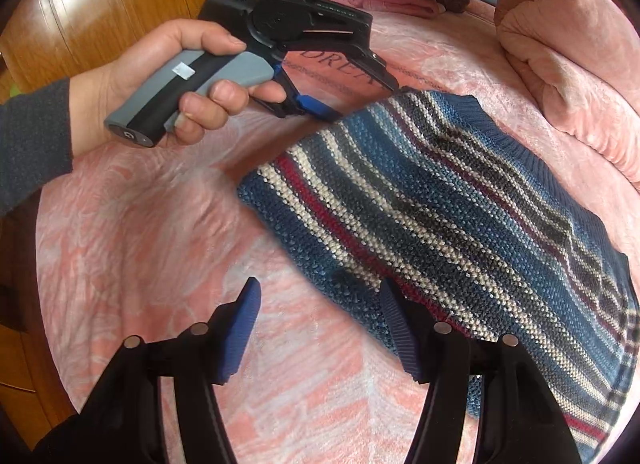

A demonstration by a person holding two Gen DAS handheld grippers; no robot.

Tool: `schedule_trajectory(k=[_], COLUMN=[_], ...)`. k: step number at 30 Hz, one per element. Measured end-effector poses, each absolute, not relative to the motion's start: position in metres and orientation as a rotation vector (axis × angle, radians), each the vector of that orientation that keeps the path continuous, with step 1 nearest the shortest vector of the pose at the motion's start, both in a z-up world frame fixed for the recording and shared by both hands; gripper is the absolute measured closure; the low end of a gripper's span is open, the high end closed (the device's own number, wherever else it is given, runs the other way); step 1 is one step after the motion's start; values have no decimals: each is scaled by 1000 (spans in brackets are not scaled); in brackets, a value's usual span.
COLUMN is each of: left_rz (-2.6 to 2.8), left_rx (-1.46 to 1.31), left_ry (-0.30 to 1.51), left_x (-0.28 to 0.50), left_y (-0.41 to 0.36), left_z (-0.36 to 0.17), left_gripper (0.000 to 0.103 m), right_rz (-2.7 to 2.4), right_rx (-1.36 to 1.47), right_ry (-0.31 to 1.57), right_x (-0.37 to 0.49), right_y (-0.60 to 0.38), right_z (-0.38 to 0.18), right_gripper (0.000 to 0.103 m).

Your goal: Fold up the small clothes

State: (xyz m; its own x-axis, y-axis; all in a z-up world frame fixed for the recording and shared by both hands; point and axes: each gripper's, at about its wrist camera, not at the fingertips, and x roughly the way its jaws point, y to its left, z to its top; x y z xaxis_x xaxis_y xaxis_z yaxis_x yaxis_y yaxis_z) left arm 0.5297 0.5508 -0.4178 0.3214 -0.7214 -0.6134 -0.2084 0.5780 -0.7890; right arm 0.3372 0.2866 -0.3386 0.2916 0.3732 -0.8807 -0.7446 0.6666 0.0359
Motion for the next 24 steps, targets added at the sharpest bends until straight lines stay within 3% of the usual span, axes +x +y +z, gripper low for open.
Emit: schedule_trajectory(k=[9, 18, 24], left_rz=[-465, -556, -576], left_rx=[-940, -931, -972], left_ry=[1239, 1245, 1243], left_x=[554, 571, 579], left_y=[544, 532, 533], left_z=[-426, -428, -433], left_gripper=[22, 20, 20], right_rz=[682, 545, 490], right_rx=[-558, -880, -935], right_ry=[941, 629, 504], right_x=[322, 284, 284], right_y=[305, 349, 375], right_z=[-366, -394, -403], right_gripper=[39, 35, 34])
